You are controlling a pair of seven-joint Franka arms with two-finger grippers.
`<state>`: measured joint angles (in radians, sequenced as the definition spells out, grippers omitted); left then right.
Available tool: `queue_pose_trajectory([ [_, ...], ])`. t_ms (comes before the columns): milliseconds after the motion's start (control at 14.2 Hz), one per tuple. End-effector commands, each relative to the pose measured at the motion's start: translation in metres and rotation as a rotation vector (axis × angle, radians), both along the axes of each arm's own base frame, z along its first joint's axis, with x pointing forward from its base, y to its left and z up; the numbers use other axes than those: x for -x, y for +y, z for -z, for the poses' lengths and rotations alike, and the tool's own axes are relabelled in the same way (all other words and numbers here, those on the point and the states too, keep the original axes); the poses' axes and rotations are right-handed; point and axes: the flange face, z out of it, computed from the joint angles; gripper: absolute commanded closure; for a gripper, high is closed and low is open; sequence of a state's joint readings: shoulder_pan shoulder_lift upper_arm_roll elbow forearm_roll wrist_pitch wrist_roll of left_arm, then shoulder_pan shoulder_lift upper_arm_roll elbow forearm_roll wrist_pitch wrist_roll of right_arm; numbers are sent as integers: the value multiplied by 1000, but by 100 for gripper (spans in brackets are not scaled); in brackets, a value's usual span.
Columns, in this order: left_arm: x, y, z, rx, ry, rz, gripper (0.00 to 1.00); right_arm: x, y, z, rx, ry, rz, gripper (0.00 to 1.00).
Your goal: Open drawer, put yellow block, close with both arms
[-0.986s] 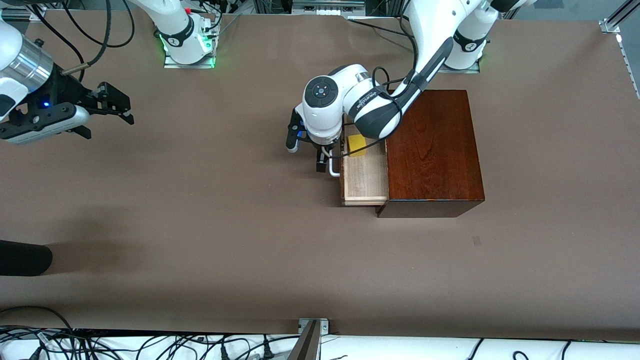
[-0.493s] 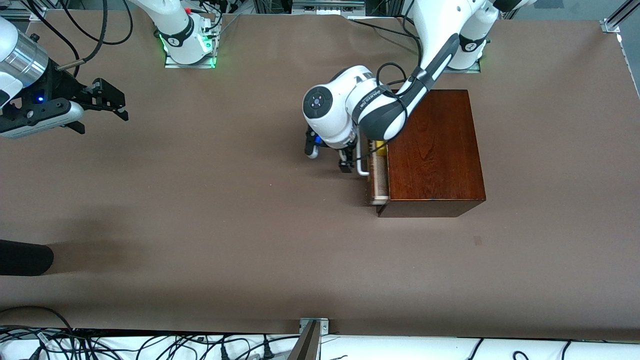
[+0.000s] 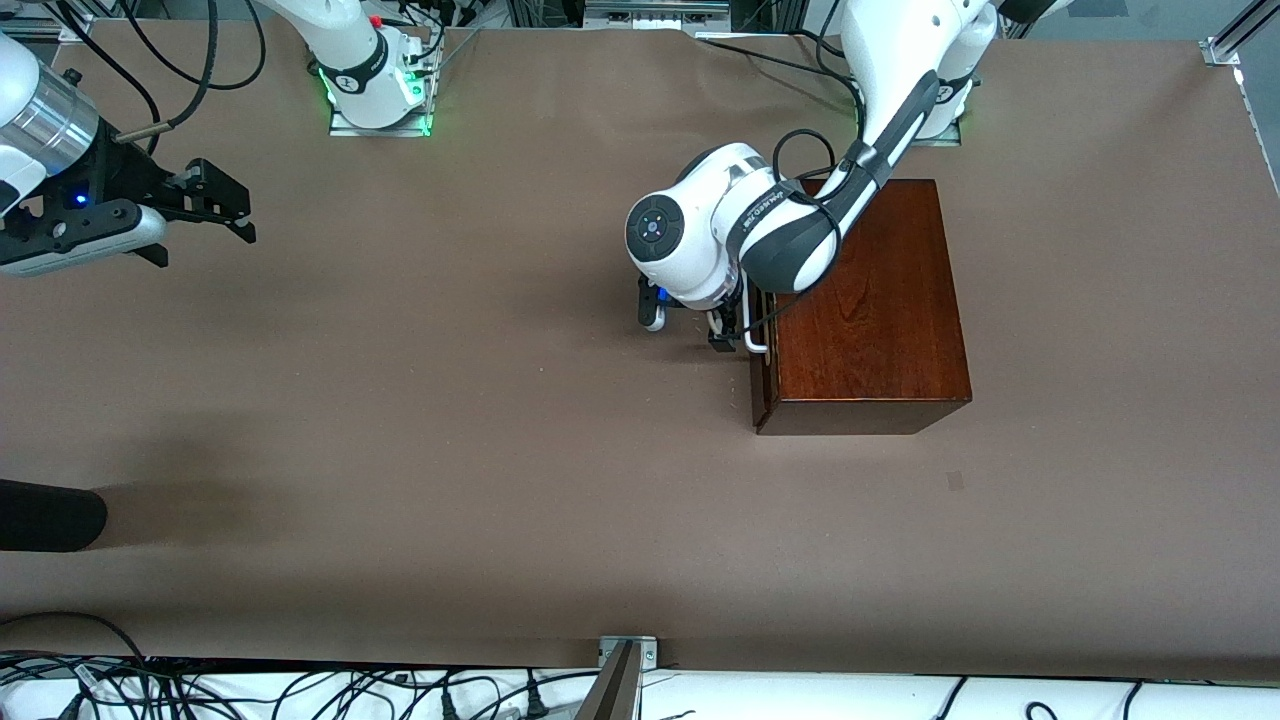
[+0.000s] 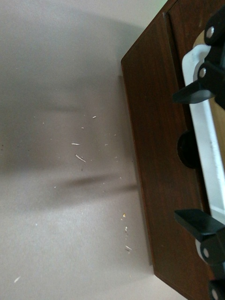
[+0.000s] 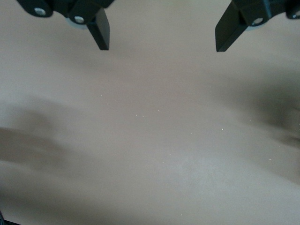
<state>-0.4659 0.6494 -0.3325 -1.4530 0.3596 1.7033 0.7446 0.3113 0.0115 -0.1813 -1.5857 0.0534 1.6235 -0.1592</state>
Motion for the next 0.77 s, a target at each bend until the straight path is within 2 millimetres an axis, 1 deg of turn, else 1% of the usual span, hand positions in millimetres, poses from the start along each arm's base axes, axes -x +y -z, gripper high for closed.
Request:
queue_pose_trajectory([
  [0,2,5,-72,66,-66,-135,0,2,2,-3,16,-3,3,0],
  [70,3,5,-101,109,-91,-244,0,3,0,-5,14,-7,6,0],
  [141,-5,19,-134,145,-137,-378,0,3,-1,-7,15,-12,8,0],
  [211,-14,36,-158,160,-183,-488,0,1,0,-5,18,-8,8,0],
  [282,-21,56,-179,159,-227,-590,0,1,0,-3,19,-3,6,0],
  [352,-32,84,-196,146,-254,-684,0,1,2,-3,19,-5,5,0],
  [423,-43,114,-218,151,-286,-764,0,0,1,-2,14,-3,8,0],
  [493,-50,133,-241,170,-321,-822,0,-3,-1,3,16,6,18,0],
  [563,-55,151,-257,161,-335,-869,0,-4,-3,4,17,10,23,0],
  [704,-69,196,-285,135,-349,-997,0,-5,-3,4,20,-2,23,0],
])
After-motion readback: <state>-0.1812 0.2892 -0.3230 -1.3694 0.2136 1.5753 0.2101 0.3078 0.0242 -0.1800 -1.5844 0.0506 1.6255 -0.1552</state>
